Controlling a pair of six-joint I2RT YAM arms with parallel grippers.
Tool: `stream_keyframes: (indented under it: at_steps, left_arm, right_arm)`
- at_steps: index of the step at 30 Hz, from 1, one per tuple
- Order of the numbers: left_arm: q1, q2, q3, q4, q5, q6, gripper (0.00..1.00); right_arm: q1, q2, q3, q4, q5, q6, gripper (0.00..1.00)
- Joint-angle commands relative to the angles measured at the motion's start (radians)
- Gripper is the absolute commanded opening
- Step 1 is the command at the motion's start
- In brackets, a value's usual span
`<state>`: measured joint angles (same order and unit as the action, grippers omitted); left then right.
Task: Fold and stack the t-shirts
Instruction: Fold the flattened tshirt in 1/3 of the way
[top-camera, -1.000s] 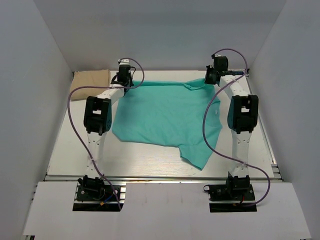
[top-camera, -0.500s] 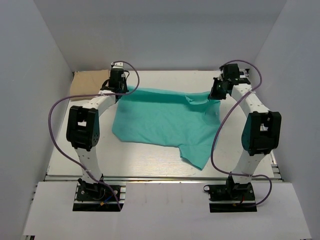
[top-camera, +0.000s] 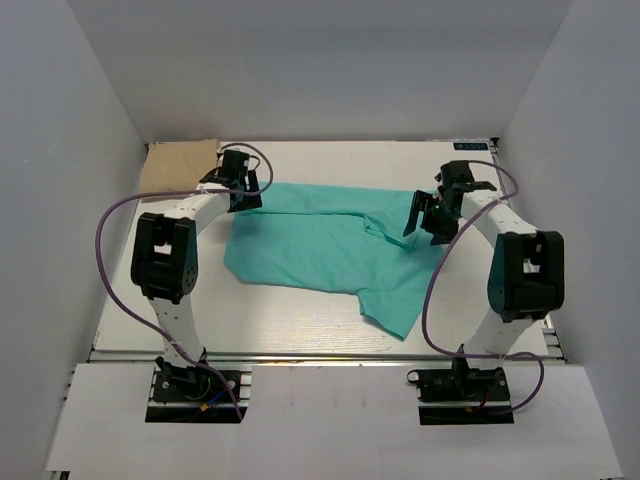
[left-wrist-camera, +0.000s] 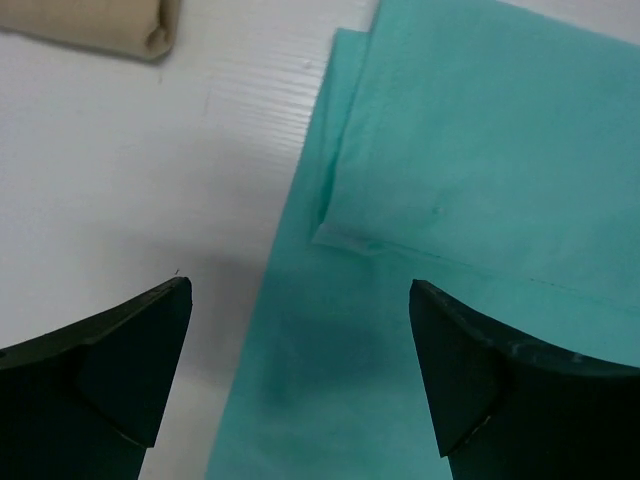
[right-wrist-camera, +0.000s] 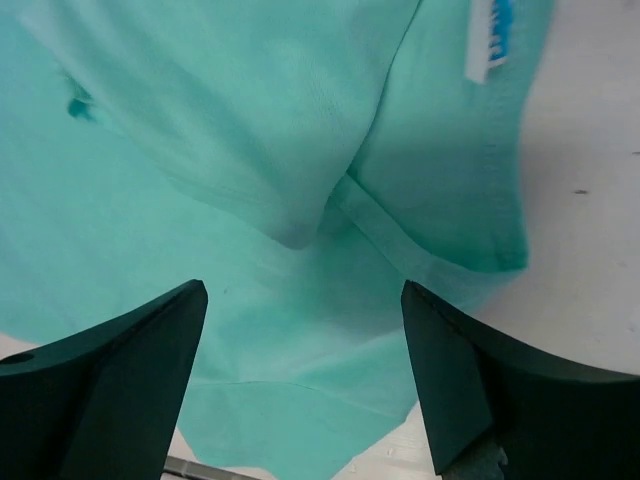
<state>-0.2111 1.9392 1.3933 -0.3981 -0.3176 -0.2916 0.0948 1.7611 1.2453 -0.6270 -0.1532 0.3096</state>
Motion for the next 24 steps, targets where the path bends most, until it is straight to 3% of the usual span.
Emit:
stream_keyframes:
  at_steps: [1, 4, 9, 15, 24]
  left_arm:
    - [0.007, -0.077, 0.107, -0.107, -0.115, -0.076, 1.0]
    - [-0.002, -0.086, 0.133, -0.019, -0.057, -0.044, 1.0]
    - [-0.011, 0.08, 0.284, 0.053, 0.236, 0.017, 1.0]
    - [-0.011, 0.282, 0.461, -0.033, 0.275, 0.017, 1.0]
    - [0.007, 0.434, 0.486, -0.033, 0.296, -0.017, 1.0]
  right_arm:
    - [0.005, -0.104, 0.052, 0.059, 0.087, -0.02, 0.84]
    - [0.01, -0.085, 0.092, 0.114, 0.064, -0.02, 0.87]
    - [0.023, 0.056, 0.193, 0.185, 0.024, -0.018, 0.9]
    - [0.022, 0.248, 0.359, 0.159, 0.038, -0.014, 0.9]
    - [-0.001, 0.559, 0.597, 0.066, 0.084, 0.003, 0.9]
